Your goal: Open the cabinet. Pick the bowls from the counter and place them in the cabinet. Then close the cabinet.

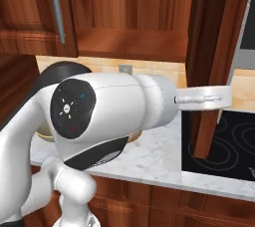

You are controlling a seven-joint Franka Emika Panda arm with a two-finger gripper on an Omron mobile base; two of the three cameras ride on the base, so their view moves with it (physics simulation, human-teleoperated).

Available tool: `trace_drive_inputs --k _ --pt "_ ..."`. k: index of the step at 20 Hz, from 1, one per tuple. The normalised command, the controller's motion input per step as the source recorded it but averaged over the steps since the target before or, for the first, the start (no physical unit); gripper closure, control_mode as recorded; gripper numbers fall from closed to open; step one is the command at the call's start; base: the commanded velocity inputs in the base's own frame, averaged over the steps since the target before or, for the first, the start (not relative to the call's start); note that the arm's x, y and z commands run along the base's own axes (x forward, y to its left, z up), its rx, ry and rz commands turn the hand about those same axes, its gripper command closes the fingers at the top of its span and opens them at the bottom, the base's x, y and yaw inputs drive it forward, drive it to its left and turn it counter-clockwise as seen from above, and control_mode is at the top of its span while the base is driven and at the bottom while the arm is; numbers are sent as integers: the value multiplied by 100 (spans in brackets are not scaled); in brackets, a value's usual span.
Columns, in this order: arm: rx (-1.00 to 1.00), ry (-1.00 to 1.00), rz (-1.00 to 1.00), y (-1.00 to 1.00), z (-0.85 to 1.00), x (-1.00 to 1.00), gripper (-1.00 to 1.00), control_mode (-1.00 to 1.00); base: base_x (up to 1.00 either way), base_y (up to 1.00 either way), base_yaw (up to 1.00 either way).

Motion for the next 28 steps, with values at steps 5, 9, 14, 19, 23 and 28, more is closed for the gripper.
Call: trace_drive_inputs --k 5,9,14,19,23,28 --pt "-2 -8 0 11 0 -42 -100 -100 0 0 0" --pt "-10 -13 0 46 0 -50 -100 -100 0 0 0" --pt "-17 -12 0 80 0 -49 -100 -100 0 0 0" --pt "-21 -2 0 100 0 -40 -100 -100 0 0 0" --pt "-20 0 0 94 0 -29 -100 -100 0 0 0" --pt "-12 0 0 68 1 -7 -100 -100 0 0 0"
